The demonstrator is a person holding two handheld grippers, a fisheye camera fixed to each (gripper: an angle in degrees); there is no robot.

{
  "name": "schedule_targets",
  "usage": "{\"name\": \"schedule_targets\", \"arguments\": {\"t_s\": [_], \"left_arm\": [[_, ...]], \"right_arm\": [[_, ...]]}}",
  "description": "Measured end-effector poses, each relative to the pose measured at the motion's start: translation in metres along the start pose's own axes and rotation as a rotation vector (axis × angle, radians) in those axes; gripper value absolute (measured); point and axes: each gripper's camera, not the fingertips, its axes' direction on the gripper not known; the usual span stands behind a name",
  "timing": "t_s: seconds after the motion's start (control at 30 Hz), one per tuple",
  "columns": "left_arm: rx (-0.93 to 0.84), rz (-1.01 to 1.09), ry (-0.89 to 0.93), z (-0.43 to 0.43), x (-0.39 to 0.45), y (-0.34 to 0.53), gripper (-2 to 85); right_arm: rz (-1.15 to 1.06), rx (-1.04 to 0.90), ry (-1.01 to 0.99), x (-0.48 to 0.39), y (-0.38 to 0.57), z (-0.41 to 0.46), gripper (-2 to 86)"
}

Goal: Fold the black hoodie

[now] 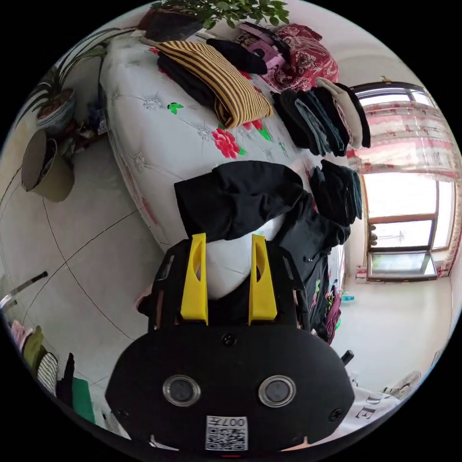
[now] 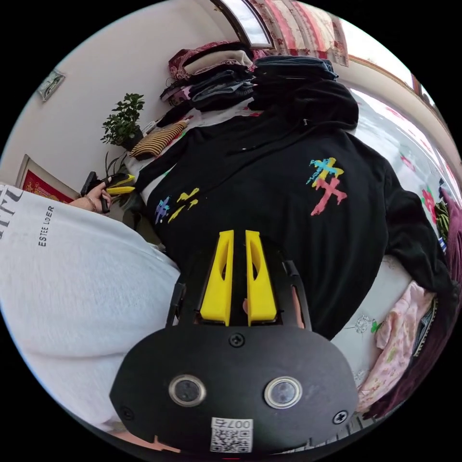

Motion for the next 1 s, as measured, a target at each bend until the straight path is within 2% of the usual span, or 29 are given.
{"name": "schedule_targets", "arguments": {"t_s": [0.23,0.33,0.37,0.47,0.5,0.7,0.87,0.93,1.0], "left_arm": [[0.011,-0.207,0.031,0.021,-0.034,-0.030,12.3],[0.073,-0.245,0.037,0.017,-0.046,-0.041,5.7],[0.115,-0.215,0.036,0.010,-0.046,-0.047,1.1],[0.249,-0.020,0.158,-0.017,-0.031,-0.069,-0.4],[0.275,0.055,0.188,-0.030,-0.020,-0.082,-0.6],[0.415,0.349,0.352,-0.085,0.030,-0.133,-0.9],[0.478,0.349,0.444,-0.085,0.038,-0.133,-0.9],[0.468,0.469,0.450,-0.084,0.065,-0.121,-0.9],[0.408,0.697,0.492,-0.083,0.130,-0.097,-0.8]], "right_arm": [[0.014,-0.091,0.065,-0.016,-0.026,0.025,5.3],[0.071,-0.139,0.138,-0.028,-0.034,0.043,5.5],[0.088,-0.161,0.157,-0.034,-0.036,0.054,5.6],[0.087,-0.316,0.215,-0.046,-0.036,0.095,5.7],[0.062,-0.234,0.273,-0.055,-0.035,0.093,5.7],[0.175,-0.203,0.338,-0.065,-0.030,0.099,5.6],[0.350,-0.160,0.299,-0.056,-0.025,0.093,5.3],[0.415,-0.151,0.280,-0.052,-0.024,0.087,5.2],[0.464,-0.074,0.251,-0.046,-0.020,0.071,5.6]]}}
